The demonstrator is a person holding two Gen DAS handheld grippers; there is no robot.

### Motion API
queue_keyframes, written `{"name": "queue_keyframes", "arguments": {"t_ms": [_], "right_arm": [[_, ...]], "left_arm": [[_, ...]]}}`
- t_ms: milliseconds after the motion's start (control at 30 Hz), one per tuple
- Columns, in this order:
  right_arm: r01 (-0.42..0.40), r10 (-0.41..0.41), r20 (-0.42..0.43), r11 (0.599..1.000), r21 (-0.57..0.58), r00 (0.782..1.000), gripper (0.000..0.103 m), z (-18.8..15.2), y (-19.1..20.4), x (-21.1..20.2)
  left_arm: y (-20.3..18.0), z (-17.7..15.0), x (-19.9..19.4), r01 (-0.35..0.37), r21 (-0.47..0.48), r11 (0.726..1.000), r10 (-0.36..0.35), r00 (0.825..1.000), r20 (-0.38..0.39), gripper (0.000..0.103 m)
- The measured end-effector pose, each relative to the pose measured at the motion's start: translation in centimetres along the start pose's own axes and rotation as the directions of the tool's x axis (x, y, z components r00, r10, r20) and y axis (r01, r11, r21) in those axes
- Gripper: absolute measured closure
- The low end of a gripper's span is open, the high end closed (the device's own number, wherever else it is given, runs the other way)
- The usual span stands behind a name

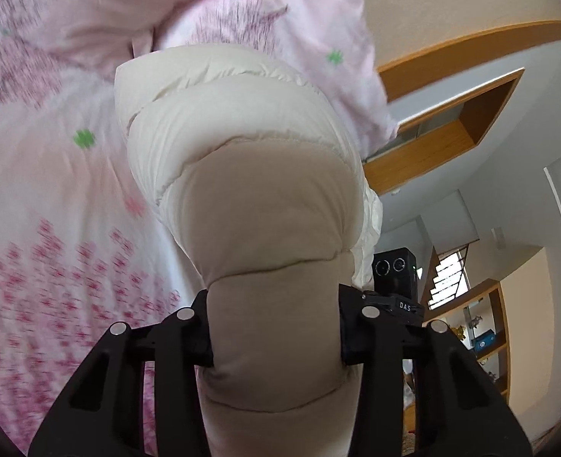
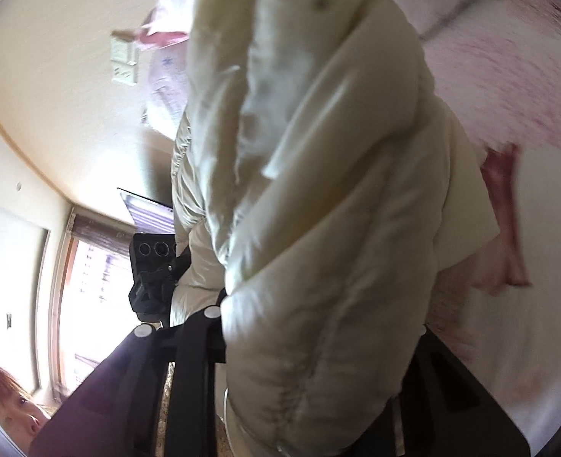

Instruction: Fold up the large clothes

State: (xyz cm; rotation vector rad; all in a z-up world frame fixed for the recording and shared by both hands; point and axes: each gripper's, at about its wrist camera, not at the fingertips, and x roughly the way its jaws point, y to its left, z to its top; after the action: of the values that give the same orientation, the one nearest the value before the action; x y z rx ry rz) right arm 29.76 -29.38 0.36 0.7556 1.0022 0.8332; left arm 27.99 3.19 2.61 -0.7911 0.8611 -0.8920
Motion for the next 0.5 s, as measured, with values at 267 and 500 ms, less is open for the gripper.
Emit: {"name": "queue_keyframes", "arguments": {"t_ms": [267, 500], "right_arm": [[-0.013, 0.012, -0.009, 0.995, -0.097, 1.0, 0.079, 2.1, 4.7, 6.9], [0.029, -0.029, -0.002, 0.998, -0.054, 1.0, 0.079, 1.2, 3.6, 11.1]], "left_arm": [[1.5, 1.8, -7.0, -0.098, 0.023, 0.995, 0.095, 0.989, 0.112, 0.06], [5.0, 3.6, -9.0, -0.219, 0.005, 0.976, 0.218, 0.971, 0.095, 0.059]]}}
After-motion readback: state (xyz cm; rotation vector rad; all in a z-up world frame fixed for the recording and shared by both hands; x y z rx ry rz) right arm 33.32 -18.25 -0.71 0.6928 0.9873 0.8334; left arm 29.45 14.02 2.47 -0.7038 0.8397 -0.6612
